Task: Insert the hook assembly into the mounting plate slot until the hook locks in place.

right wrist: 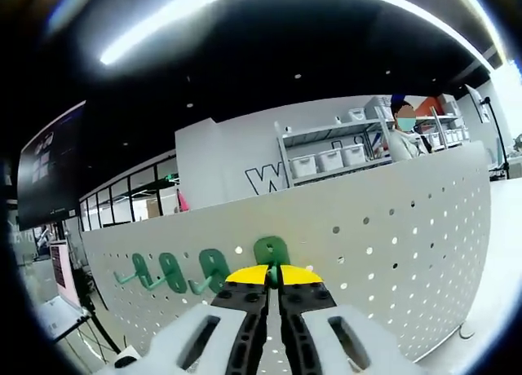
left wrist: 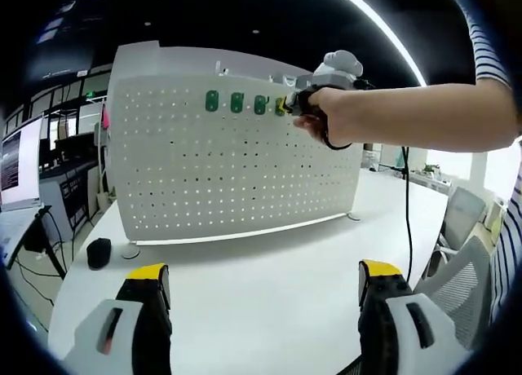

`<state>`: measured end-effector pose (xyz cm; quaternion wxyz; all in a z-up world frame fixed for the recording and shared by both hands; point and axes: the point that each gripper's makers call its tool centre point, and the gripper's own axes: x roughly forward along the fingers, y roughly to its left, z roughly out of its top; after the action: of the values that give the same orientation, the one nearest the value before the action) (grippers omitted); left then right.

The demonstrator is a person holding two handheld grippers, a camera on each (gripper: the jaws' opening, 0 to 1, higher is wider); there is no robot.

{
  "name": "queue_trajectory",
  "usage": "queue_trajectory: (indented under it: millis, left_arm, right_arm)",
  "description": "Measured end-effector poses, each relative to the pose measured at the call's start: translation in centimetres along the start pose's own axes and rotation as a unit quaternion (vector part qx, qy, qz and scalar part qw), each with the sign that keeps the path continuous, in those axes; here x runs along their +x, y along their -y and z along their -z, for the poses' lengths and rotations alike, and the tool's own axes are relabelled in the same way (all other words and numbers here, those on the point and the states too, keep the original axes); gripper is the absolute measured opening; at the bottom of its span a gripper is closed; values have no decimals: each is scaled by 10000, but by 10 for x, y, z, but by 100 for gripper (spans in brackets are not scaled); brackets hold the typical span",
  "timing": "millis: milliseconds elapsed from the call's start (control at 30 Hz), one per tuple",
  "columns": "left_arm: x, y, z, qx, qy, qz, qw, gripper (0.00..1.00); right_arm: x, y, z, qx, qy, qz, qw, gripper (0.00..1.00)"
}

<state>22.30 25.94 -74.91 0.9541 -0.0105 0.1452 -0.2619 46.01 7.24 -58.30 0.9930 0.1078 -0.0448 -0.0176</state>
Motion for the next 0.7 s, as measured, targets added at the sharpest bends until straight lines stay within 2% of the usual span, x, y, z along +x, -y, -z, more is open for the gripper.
queue_trajectory:
  millis: [100,300,433,600,700]
  left_arm:
    - [-1,0,-4,-78,111,23,9999,99]
    - [-1,1,-3,-58,95,27,9999,99]
    - [-1,0,-4,-65,105,20,9999,98]
    - [-1,1,-4,-57,100,30,9999,98]
    - [-1,1,-3,-29,74,34,10000,98]
  right_arm:
    - [1,0,3,46,-69,-52,10000,0]
    - [1,-2,4,-195,-123,-61,9997,0]
    - [1,-1,5,-30,-167,-63,9998,1]
    - [1,-1,4,-228,-304,-80,9992,1]
    - [2,0,4,-174,-349,-87,9992,3]
